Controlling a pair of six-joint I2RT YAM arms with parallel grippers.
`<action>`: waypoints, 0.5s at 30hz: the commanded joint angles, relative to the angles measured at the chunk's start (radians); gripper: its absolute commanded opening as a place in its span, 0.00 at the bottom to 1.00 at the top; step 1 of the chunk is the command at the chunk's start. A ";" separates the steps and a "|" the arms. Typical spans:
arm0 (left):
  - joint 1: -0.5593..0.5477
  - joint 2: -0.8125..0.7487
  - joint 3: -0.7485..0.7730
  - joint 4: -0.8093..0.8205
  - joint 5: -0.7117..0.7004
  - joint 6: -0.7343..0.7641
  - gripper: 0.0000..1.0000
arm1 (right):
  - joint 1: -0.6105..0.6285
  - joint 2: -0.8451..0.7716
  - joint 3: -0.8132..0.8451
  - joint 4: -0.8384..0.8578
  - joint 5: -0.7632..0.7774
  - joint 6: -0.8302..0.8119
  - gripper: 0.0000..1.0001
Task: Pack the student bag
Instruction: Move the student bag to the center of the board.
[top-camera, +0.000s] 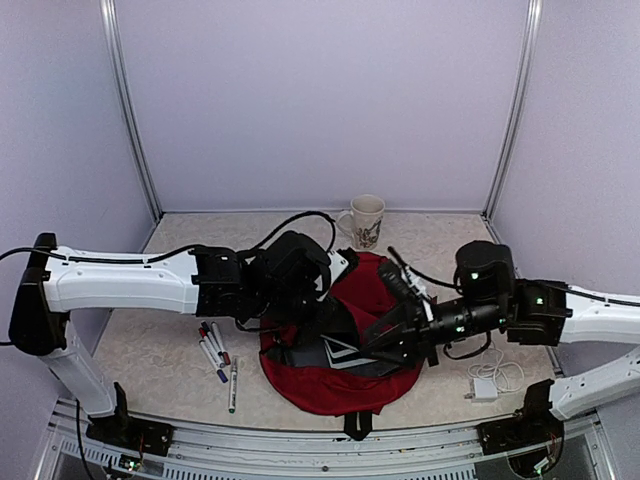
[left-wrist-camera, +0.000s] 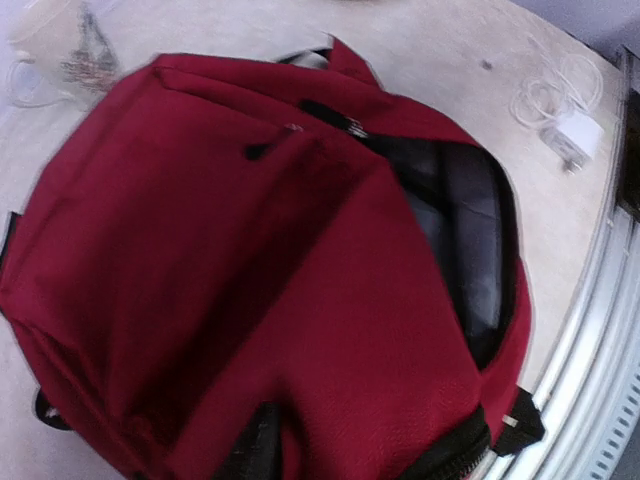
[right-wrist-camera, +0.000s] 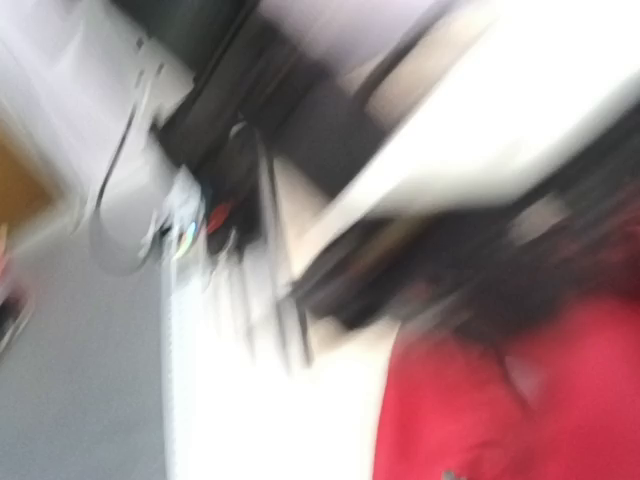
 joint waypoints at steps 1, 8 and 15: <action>-0.174 0.025 -0.002 -0.055 0.131 0.153 0.47 | -0.192 -0.126 -0.037 -0.042 0.088 0.144 0.53; -0.108 -0.027 0.059 0.033 0.219 0.156 0.99 | -0.531 0.028 -0.031 -0.222 0.289 0.316 0.60; 0.323 0.165 0.243 -0.052 0.210 -0.085 0.99 | -0.576 0.204 -0.030 -0.129 0.372 0.273 0.66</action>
